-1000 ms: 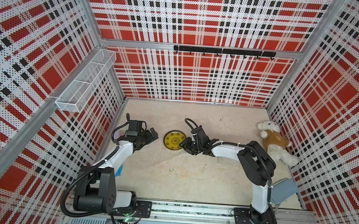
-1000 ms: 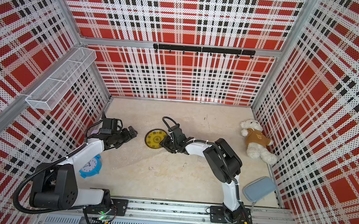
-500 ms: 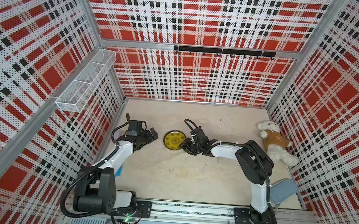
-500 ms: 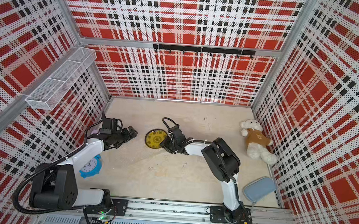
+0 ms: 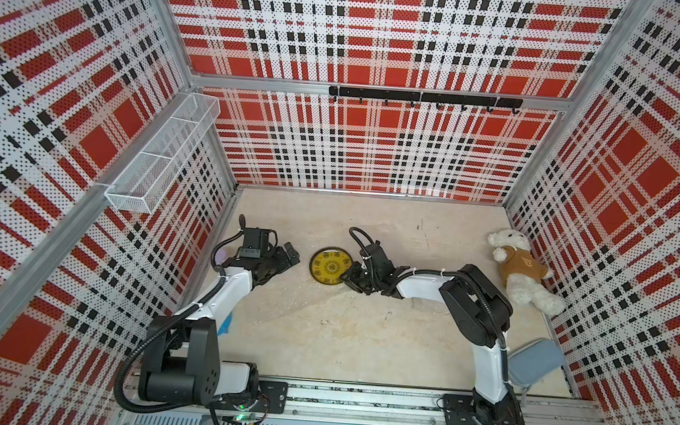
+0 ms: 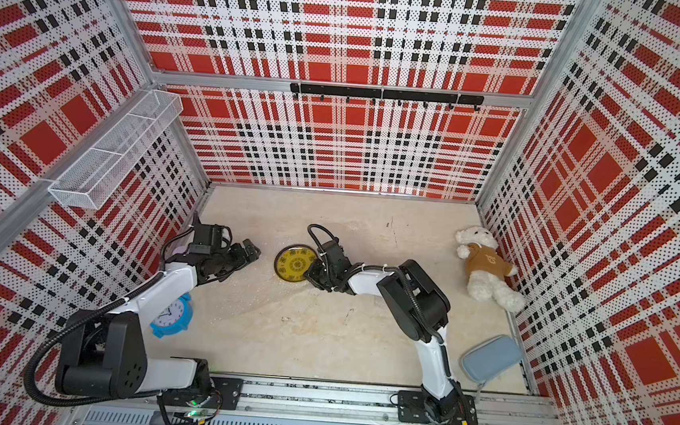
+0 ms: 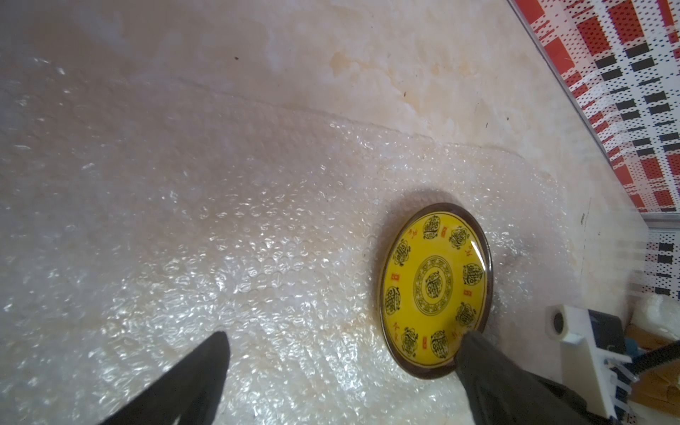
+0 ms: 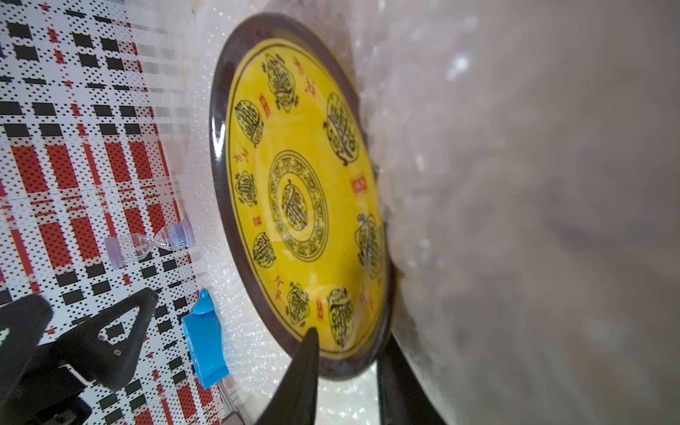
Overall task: Unpack dinner plates from bubble wrap
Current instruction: Pick up the plate from the bubble wrap.
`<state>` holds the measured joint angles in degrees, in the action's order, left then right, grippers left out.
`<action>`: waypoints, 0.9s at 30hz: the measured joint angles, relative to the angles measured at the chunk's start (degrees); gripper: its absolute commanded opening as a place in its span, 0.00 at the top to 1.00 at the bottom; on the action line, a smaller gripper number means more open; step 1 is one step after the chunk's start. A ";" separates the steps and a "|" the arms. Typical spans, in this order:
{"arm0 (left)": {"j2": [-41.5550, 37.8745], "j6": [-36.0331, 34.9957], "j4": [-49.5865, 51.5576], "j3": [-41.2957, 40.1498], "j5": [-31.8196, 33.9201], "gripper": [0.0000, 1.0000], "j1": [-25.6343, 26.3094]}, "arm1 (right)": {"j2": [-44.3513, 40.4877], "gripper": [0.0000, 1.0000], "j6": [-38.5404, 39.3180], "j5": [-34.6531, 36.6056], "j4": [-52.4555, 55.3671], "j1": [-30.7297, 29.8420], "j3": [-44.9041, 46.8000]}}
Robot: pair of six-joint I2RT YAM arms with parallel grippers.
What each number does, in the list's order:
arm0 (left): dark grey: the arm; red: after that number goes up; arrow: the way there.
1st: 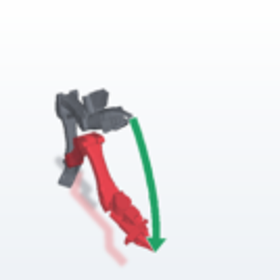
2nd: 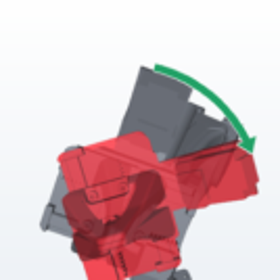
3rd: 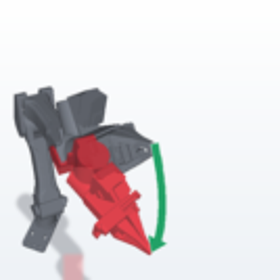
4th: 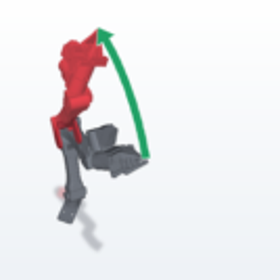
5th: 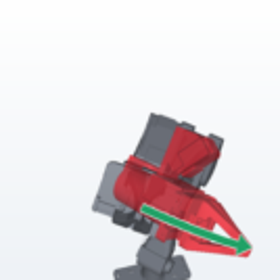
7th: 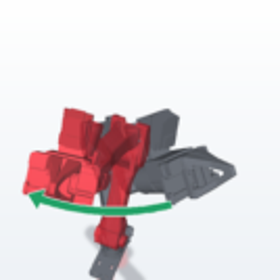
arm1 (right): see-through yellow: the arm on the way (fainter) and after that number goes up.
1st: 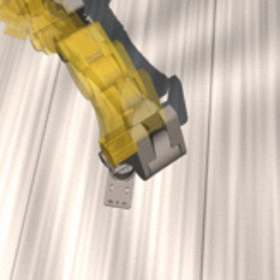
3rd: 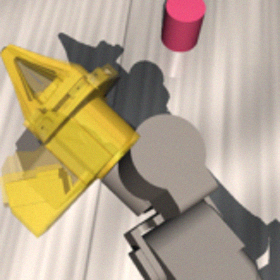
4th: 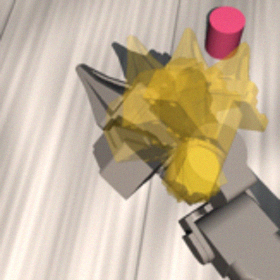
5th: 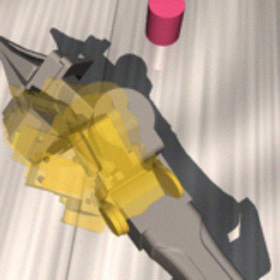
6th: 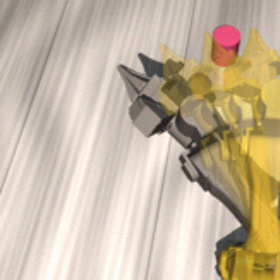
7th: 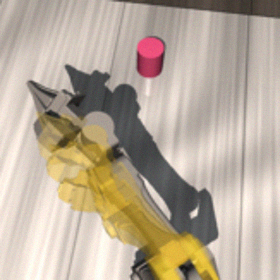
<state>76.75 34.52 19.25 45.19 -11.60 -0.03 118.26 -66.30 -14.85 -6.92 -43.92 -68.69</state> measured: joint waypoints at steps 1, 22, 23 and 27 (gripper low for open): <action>0.00 -0.02 0.00 0.00 0.00 0.01 0.00 | 0.00 0.75 -0.13 0.07 -0.37 0.00 0.00; 0.00 -0.02 0.00 -0.07 0.00 0.01 0.00 | 2.32 0.92 -1.99 1.88 -4.24 0.00 -0.09; 0.00 -0.02 0.00 -0.07 0.00 0.01 0.00 | 2.47 0.97 -2.29 2.01 -4.52 0.00 -0.09; 0.00 -0.02 0.00 -0.07 0.00 0.01 0.00 | 2.58 1.00 -2.19 2.51 -6.21 0.00 -0.09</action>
<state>76.75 34.50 19.25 45.12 -11.60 -0.03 120.84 -68.49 -12.34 -13.13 -43.92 -68.77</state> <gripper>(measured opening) 0.993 0.055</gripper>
